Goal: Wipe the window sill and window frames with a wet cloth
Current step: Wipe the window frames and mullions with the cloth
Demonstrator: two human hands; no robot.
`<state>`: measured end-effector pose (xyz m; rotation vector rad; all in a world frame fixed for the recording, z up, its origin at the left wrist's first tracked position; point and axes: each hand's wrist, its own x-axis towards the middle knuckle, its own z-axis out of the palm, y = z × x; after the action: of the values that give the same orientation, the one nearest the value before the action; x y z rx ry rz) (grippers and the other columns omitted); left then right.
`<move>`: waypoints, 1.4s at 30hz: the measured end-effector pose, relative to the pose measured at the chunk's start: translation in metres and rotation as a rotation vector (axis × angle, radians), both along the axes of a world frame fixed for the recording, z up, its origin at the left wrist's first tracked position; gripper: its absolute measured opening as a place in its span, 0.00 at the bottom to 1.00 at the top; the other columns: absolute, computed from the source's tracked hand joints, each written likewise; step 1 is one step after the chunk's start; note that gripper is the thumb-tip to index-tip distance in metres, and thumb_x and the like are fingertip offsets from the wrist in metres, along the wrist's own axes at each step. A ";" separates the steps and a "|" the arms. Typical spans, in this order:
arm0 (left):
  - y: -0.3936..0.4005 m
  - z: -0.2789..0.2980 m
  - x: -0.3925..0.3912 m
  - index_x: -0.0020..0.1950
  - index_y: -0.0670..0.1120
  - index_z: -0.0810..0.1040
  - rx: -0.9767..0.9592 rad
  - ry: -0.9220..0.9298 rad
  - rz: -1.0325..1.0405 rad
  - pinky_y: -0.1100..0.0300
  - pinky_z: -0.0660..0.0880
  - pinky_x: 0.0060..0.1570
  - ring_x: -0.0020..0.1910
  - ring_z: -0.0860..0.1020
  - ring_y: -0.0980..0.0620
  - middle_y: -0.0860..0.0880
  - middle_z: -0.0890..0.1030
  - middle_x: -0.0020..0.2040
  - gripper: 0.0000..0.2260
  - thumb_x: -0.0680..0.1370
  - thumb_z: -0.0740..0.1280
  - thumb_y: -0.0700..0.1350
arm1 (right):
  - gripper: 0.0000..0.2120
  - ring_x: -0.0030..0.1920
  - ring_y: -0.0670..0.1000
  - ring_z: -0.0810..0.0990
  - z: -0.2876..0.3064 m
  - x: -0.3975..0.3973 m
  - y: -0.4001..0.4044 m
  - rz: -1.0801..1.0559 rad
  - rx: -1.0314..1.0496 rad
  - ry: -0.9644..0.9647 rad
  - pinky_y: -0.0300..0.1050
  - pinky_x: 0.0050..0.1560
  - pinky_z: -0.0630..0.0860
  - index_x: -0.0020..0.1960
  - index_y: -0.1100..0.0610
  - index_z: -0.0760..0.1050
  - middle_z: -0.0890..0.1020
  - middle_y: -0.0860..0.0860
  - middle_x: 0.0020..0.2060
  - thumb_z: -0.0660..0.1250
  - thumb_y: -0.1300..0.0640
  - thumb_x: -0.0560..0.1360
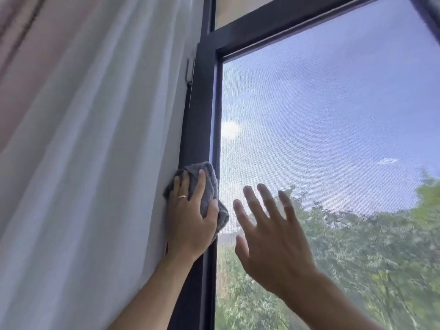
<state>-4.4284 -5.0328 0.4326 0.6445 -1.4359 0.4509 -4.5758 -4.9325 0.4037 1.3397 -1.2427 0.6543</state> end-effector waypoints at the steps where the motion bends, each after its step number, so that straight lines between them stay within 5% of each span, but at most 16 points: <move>1: 0.001 -0.016 0.001 0.79 0.58 0.53 0.014 -0.012 0.000 0.47 0.49 0.78 0.79 0.46 0.51 0.50 0.53 0.80 0.30 0.77 0.55 0.57 | 0.29 0.71 0.63 0.68 0.001 -0.002 0.001 -0.008 0.005 0.017 0.66 0.71 0.57 0.68 0.58 0.75 0.72 0.62 0.70 0.62 0.45 0.72; 6: 0.001 0.005 0.009 0.77 0.60 0.45 0.083 -0.075 0.034 0.52 0.43 0.77 0.79 0.44 0.51 0.51 0.49 0.81 0.28 0.80 0.52 0.59 | 0.28 0.74 0.62 0.65 0.046 0.014 0.010 -0.028 -0.032 0.077 0.66 0.70 0.62 0.70 0.59 0.72 0.66 0.62 0.74 0.62 0.46 0.75; 9: 0.010 0.050 0.003 0.80 0.57 0.49 0.115 -0.014 -0.021 0.52 0.42 0.77 0.79 0.44 0.51 0.52 0.48 0.81 0.29 0.82 0.58 0.54 | 0.30 0.79 0.60 0.45 0.086 0.020 0.009 -0.062 -0.020 0.124 0.64 0.75 0.46 0.80 0.56 0.52 0.45 0.59 0.79 0.52 0.45 0.81; 11: 0.010 0.045 -0.003 0.80 0.57 0.50 0.097 0.034 0.018 0.52 0.45 0.77 0.78 0.47 0.51 0.52 0.50 0.80 0.29 0.80 0.56 0.56 | 0.30 0.79 0.59 0.39 0.102 0.020 0.010 -0.092 -0.029 0.109 0.63 0.75 0.40 0.80 0.55 0.46 0.40 0.58 0.79 0.48 0.47 0.82; 17: 0.003 0.067 0.004 0.78 0.60 0.58 0.012 0.062 0.127 0.55 0.56 0.72 0.69 0.62 0.47 0.48 0.61 0.75 0.29 0.76 0.56 0.61 | 0.28 0.79 0.59 0.45 0.118 0.013 -0.002 -0.118 -0.029 0.106 0.65 0.75 0.43 0.80 0.55 0.52 0.46 0.58 0.80 0.47 0.48 0.82; 24: 0.001 0.107 -0.004 0.79 0.59 0.52 -0.036 0.052 0.057 0.54 0.47 0.77 0.78 0.51 0.49 0.50 0.53 0.80 0.28 0.81 0.59 0.54 | 0.27 0.79 0.57 0.41 0.166 0.019 -0.008 -0.127 -0.046 0.088 0.63 0.76 0.42 0.80 0.53 0.48 0.43 0.56 0.80 0.45 0.49 0.83; 33: 0.001 0.133 -0.004 0.79 0.59 0.52 -0.072 0.051 0.058 0.53 0.48 0.77 0.78 0.51 0.49 0.51 0.54 0.80 0.28 0.81 0.58 0.54 | 0.26 0.78 0.58 0.49 0.201 0.029 -0.009 -0.222 -0.030 0.111 0.64 0.74 0.49 0.79 0.50 0.54 0.52 0.55 0.79 0.48 0.45 0.83; 38: -0.003 0.144 0.001 0.79 0.60 0.50 -0.040 0.023 0.055 0.52 0.47 0.77 0.78 0.49 0.49 0.51 0.52 0.80 0.28 0.81 0.57 0.55 | 0.29 0.79 0.59 0.42 0.219 0.027 -0.004 -0.279 -0.049 0.083 0.65 0.74 0.44 0.80 0.51 0.49 0.44 0.55 0.80 0.46 0.41 0.82; 42: 0.002 0.166 -0.006 0.80 0.58 0.48 -0.041 0.027 0.095 0.52 0.44 0.77 0.78 0.48 0.47 0.49 0.50 0.81 0.27 0.82 0.55 0.54 | 0.28 0.79 0.58 0.45 0.229 0.020 -0.002 -0.295 -0.036 0.082 0.65 0.74 0.44 0.80 0.49 0.49 0.47 0.55 0.80 0.46 0.41 0.82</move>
<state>-4.4346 -5.0303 0.5985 0.6852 -1.3711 0.5425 -4.5557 -4.9341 0.6323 1.1134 -1.3226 0.4076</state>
